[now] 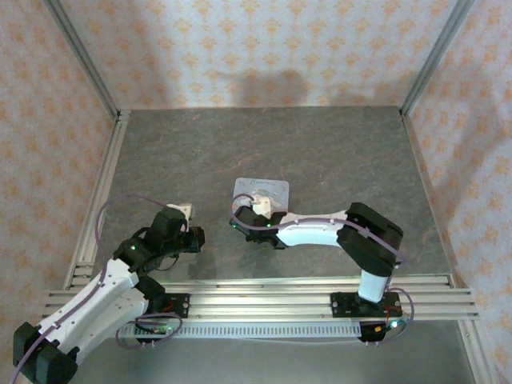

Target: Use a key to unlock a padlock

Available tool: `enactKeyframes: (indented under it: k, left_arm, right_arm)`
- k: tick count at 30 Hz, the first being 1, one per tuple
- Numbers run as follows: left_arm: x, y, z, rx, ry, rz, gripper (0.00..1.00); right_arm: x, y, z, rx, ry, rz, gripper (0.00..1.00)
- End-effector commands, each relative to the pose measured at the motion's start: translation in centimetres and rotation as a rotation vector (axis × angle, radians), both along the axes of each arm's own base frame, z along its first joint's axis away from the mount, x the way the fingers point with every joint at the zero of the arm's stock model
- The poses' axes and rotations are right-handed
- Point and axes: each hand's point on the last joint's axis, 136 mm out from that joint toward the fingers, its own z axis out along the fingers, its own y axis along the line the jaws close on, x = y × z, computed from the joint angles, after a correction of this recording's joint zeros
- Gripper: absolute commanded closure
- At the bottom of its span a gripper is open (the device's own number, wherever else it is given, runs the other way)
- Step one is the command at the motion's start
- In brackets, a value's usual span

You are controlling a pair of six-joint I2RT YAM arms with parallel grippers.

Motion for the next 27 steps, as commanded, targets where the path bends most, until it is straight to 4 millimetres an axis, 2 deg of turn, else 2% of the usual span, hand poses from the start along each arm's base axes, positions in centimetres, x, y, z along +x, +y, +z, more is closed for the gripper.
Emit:
enactKeyframes:
  k: [1, 10, 14, 20, 27]
  left_arm:
    - [-0.1, -0.6, -0.1, -0.005, -0.008, -0.039, 1.0]
    - [-0.3, -1.6, 0.1, -0.036, -0.018, -0.08, 1.0]
    - [-0.5, -2.1, 0.0, -0.036, -0.024, -0.107, 1.0]
    - [-0.6, -2.1, -0.2, -0.032, -0.025, -0.107, 1.0]
    - [-0.5, -2.0, -0.3, -0.026, -0.026, -0.107, 1.0]
  right_arm:
    - [0.2, 0.9, 1.5, 0.037, 0.021, 0.022, 0.88]
    - [-0.4, 1.7, 0.9, 0.111, 0.134, 0.03, 0.87]
    - [-0.1, 1.2, 1.2, 0.111, 0.129, 0.002, 0.74]
    - [0.8, -0.6, 2.2, 0.045, 0.052, -0.05, 0.53]
    - [1.5, -0.8, 3.3, -0.021, -0.063, -0.084, 0.5]
